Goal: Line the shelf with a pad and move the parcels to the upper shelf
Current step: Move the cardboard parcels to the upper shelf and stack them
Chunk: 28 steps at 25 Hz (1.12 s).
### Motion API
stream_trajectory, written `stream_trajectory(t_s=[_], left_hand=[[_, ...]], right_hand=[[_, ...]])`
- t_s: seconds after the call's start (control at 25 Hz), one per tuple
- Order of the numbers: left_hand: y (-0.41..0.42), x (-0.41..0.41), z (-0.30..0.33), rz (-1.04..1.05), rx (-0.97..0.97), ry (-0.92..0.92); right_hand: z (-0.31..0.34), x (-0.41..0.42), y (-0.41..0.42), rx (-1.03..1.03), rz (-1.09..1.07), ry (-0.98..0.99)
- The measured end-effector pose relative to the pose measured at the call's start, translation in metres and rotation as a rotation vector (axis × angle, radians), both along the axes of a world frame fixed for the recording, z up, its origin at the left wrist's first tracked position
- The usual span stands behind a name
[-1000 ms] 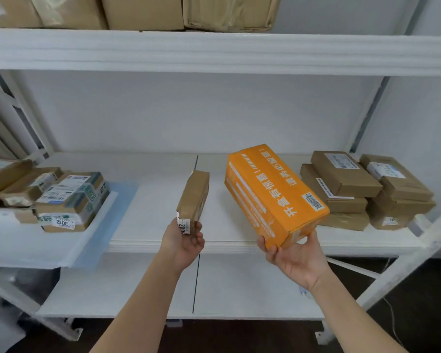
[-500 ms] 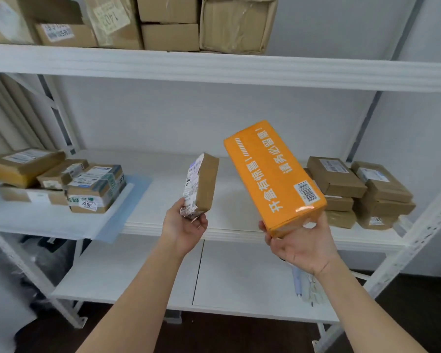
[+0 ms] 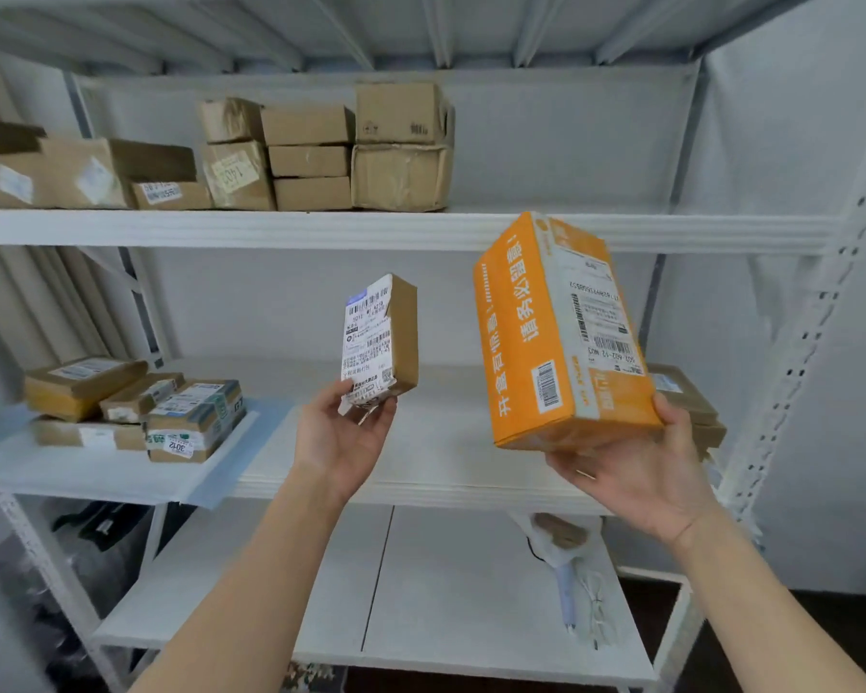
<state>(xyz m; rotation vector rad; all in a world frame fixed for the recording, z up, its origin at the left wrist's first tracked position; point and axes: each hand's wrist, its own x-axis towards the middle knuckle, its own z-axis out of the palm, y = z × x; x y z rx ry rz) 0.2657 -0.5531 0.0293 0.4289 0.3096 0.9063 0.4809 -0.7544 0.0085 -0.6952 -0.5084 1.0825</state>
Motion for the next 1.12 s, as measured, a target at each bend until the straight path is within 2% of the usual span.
stream_trajectory(t_s=[0.24,0.4,0.64,1.0,1.12], left_hand=[[-0.012,0.015,0.075,0.006,0.165,-0.045],[-0.001,0.028,0.121,0.017,0.218,-0.074],[0.029,0.044,0.170,0.068,0.316,-0.007],[0.092,0.055,0.204,0.070,0.456,-0.021],[0.105,0.059,0.211,0.057,0.473,-0.053]], right_hand=[[0.081,0.013,-0.008,0.044,-0.171,-0.188],[0.137,0.019,0.018,-0.066,-0.319,-0.218],[0.198,0.028,0.083,-0.185,-0.352,-0.208],[0.246,0.029,0.164,-0.317,-0.426,-0.395],[0.255,0.029,0.179,-0.428,-0.457,-0.500]])
